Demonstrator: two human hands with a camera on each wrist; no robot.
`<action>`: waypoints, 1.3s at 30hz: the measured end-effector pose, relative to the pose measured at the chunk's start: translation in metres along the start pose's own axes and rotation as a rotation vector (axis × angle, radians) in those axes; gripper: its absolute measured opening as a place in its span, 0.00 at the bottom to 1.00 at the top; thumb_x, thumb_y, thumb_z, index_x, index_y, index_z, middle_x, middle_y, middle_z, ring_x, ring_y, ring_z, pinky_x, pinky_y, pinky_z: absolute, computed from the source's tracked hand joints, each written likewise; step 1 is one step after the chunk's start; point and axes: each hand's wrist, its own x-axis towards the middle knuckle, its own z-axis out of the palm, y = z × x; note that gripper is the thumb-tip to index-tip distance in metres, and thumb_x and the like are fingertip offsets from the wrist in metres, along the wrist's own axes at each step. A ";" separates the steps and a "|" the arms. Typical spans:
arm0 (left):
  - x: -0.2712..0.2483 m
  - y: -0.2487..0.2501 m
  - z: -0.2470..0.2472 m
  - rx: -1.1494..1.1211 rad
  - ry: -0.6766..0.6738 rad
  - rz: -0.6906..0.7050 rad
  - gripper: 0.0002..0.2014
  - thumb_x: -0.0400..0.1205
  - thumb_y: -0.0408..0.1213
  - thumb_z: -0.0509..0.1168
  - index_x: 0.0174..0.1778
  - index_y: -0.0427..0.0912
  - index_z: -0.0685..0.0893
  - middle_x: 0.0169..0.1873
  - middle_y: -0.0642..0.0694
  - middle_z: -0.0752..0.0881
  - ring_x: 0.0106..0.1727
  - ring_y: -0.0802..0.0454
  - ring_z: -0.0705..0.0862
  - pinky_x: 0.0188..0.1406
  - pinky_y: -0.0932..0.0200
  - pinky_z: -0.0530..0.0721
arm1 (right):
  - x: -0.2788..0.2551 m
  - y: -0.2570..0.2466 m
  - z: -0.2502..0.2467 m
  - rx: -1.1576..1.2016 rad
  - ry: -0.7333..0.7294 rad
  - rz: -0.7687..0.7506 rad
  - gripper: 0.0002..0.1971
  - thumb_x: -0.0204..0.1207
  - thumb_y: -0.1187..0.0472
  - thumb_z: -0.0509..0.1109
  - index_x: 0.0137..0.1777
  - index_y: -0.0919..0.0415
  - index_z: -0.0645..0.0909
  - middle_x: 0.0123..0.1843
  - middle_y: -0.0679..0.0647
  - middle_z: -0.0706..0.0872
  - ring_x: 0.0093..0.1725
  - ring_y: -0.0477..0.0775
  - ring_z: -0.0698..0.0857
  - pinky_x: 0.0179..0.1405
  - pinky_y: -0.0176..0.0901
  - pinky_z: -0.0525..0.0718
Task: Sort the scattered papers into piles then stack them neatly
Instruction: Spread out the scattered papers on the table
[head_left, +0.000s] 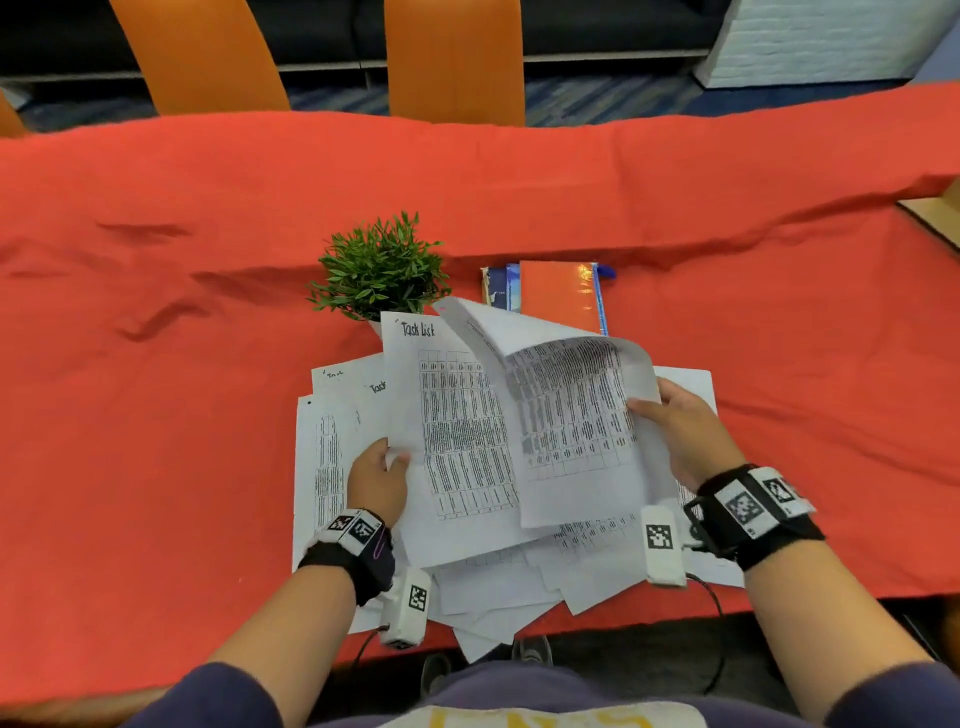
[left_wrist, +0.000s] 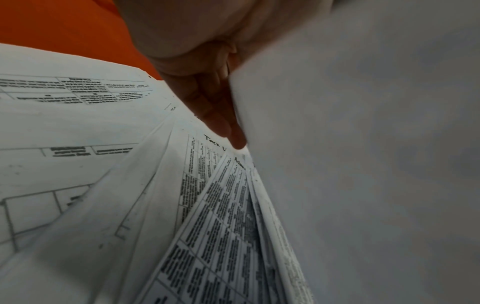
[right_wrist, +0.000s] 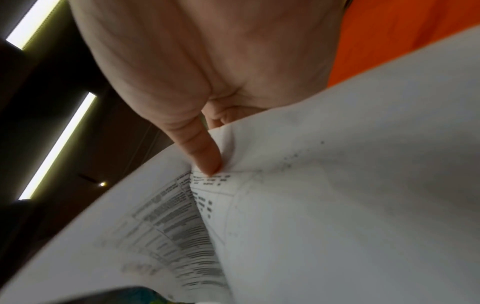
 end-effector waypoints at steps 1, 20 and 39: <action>0.001 -0.001 0.000 -0.006 -0.003 0.010 0.20 0.85 0.39 0.61 0.71 0.35 0.77 0.68 0.36 0.80 0.70 0.37 0.78 0.72 0.41 0.74 | 0.001 0.001 0.000 0.006 0.025 0.013 0.13 0.80 0.70 0.63 0.63 0.64 0.81 0.55 0.63 0.89 0.47 0.58 0.89 0.50 0.50 0.87; -0.025 0.028 0.013 -0.373 -0.246 0.060 0.08 0.83 0.41 0.64 0.56 0.52 0.86 0.56 0.54 0.90 0.58 0.55 0.87 0.61 0.54 0.82 | 0.011 0.050 0.019 -0.418 -0.046 0.042 0.12 0.78 0.65 0.69 0.58 0.54 0.73 0.50 0.52 0.90 0.47 0.55 0.89 0.47 0.49 0.86; -0.007 -0.050 -0.034 -0.145 0.068 -0.063 0.04 0.84 0.38 0.64 0.51 0.47 0.84 0.51 0.45 0.87 0.56 0.41 0.84 0.61 0.45 0.80 | 0.062 0.130 -0.023 -1.140 0.234 0.365 0.38 0.66 0.51 0.80 0.72 0.62 0.68 0.72 0.64 0.73 0.73 0.67 0.69 0.70 0.62 0.74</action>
